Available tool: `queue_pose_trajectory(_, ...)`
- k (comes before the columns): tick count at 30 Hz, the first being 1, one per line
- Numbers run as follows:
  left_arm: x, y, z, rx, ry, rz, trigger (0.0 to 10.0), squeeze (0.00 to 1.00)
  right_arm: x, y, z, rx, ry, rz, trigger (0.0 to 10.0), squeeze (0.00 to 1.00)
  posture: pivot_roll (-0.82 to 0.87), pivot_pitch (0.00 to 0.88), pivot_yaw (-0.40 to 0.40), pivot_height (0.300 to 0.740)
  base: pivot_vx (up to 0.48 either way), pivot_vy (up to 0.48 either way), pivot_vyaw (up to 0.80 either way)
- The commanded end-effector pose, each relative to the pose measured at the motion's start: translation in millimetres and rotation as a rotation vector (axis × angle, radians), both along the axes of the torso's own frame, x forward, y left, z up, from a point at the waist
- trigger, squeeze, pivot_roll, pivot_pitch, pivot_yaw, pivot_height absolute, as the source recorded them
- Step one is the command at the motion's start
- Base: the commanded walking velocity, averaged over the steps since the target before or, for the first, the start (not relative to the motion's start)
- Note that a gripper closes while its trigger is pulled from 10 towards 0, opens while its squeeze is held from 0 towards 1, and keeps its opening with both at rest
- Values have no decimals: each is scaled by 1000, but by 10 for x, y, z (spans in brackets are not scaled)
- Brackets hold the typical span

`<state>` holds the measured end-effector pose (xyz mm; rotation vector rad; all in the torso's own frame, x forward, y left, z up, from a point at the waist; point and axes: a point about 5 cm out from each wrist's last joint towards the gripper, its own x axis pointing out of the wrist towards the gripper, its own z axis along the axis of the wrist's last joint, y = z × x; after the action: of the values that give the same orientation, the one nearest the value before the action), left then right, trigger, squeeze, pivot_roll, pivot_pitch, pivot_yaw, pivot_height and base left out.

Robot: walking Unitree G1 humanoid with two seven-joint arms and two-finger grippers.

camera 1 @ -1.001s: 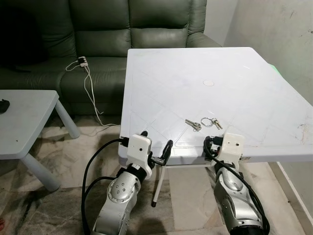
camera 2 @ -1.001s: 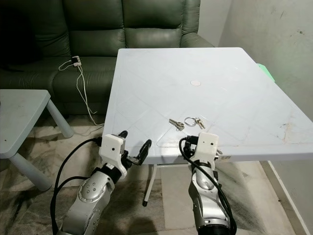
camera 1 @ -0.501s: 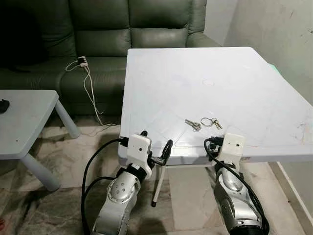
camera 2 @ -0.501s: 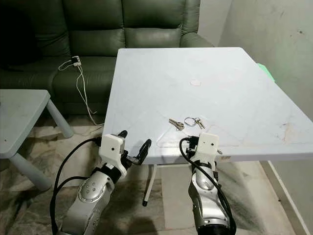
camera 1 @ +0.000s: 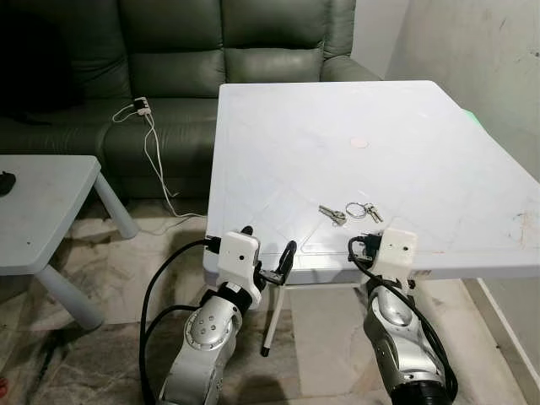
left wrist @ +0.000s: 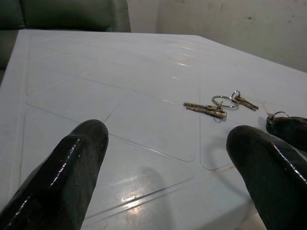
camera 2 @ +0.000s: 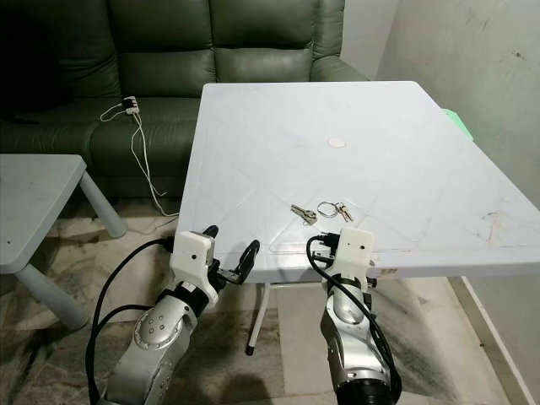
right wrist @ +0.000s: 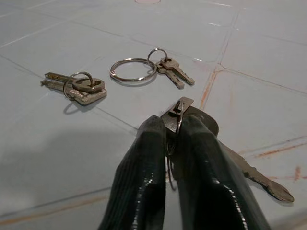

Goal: Hang keys on a hook

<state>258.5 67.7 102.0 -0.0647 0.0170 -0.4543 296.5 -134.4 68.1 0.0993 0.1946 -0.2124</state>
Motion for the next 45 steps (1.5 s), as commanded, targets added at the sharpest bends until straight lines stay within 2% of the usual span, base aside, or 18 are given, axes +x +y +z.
queue_pose_trajectory(1,-7,-34,22,-17,4,-1,10000,0,5,38,-23,12,9,-6,39,0,25,43,-52,740,0,0,0)
queue_pose_trajectory(2,-9,-36,23,-20,4,-2,10000,0,11,36,-21,14,7,-8,471,0,26,44,-51,740,0,0,0)
queue_pose_trajectory(4,-11,-36,23,-22,5,0,10000,0,33,33,-19,11,9,-16,471,0,26,45,-51,740,0,0,0)
queue_pose_trajectory(7,-10,-38,27,-20,4,2,10000,0,53,32,-17,11,5,-20,0,0,30,43,-51,740,0,0,0)
queue_pose_trajectory(16,-9,-49,32,-24,4,3,10000,0,97,32,-9,-9,-5,-26,0,0,31,40,-51,740,0,0,0)
queue_pose_trajectory(22,11,-36,42,-32,3,16,10000,0,66,42,138,67,-135,59,0,0,33,32,-55,740,0,0,0)
queue_pose_trajectory(28,52,-28,55,-37,-2,22,10000,0,-2,123,357,30,-332,277,0,0,26,16,-58,740,0,0,0)
queue_pose_trajectory(30,67,-30,68,-39,-8,23,10000,0,-1,118,397,87,-338,308,0,0,26,16,-58,740,0,0,0)
queue_pose_trajectory(33,102,-21,87,-44,-12,27,10000,0,11,77,506,8,-416,393,0,0,26,6,-61,740,0,0,0)
queue_pose_trajectory(35,125,5,96,-45,-17,35,10000,0,25,65,556,-150,-449,451,0,0,28,0,-63,740,0,0,0)
queue_pose_trajectory(37,136,17,100,-45,-20,37,10000,0,16,87,603,-205,-495,499,0,0,28,0,-63,740,0,0,0)
queue_pose_trajectory(38,152,33,105,-45,-22,43,10000,0,33,98,640,-352,-515,559,2784,0,28,0,-62,740,0,0,0)
queue_pose_trajectory(39,161,40,111,-46,-25,46,10000,0,15,127,664,-473,-552,640,3333,0,26,0,-63,740,0,0,0)
queue_pose_trajectory(41,163,41,113,-46,-27,47,10000,0,3,137,671,-506,-567,667,3333,0,26,0,-63,740,0,0,0)
queue_pose_trajectory(42,176,47,116,-48,-27,51,10000,0,17,150,675,-716,-571,710,7176,0,25,0,-64,740,0,0,0)
queue_pose_trajectory(43,181,45,117,-50,-27,51,10000,0,-10,216,651,-1068,-618,830,10000,0,22,0,-66,740,0,0,0)
queue_pose_trajectory(44,181,45,117,-50,-27,51,10000,0,-10,216,651,-1068,-618,830,10000,0,22,0,-66,740,0,0,0)
queue_pose_trajectory(45,185,41,117,-50,-29,51,10000,0,-29,220,617,-1312,-660,912,10000,0,21,0,-67,740,0,0,0)
